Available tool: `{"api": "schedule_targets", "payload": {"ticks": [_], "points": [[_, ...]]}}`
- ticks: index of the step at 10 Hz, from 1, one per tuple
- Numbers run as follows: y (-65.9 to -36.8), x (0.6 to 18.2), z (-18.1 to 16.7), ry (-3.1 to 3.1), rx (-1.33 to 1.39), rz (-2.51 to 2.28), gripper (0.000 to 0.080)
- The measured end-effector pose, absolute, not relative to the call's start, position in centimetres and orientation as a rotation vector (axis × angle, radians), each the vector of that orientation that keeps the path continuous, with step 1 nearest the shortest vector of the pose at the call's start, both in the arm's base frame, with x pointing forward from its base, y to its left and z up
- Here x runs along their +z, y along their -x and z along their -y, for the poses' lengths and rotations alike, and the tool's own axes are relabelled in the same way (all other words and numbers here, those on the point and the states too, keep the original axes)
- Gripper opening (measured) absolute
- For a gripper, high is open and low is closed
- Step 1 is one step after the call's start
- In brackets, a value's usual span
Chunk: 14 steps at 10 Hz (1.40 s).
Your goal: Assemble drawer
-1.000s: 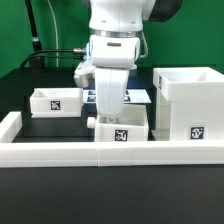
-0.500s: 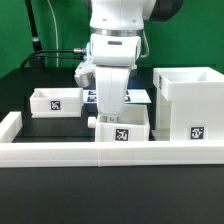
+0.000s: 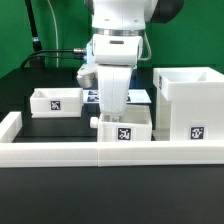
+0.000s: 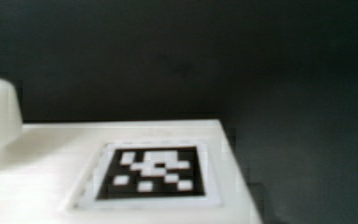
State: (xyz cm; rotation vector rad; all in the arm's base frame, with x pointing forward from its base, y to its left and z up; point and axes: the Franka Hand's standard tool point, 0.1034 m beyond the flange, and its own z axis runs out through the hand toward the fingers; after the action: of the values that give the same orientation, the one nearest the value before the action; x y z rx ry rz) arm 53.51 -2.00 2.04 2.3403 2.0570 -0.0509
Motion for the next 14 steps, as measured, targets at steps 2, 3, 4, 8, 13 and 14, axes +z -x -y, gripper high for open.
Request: {"api": "schedule_targets", "payload": {"ticks": [2, 3, 4, 8, 13, 14], "points": [[-53.5, 1.9, 2.1, -2.333, -0.031, -2.050, 0.0042], [-53.5, 1.9, 2.1, -2.332, -0.031, -2.050, 0.0042], [-53.6, 1.9, 1.8, -2.324, -0.021, -2.056, 0.0042], [-53.6, 1.8, 1.6, -2.314, 0.002, -2.053, 0.0042], [-53.8, 1.8, 0.2, -2.303, -0.007, -2.082, 0.0042], [-53.7, 1.7, 0.4, -2.307, -0.009, -2.079, 0.0042]]}}
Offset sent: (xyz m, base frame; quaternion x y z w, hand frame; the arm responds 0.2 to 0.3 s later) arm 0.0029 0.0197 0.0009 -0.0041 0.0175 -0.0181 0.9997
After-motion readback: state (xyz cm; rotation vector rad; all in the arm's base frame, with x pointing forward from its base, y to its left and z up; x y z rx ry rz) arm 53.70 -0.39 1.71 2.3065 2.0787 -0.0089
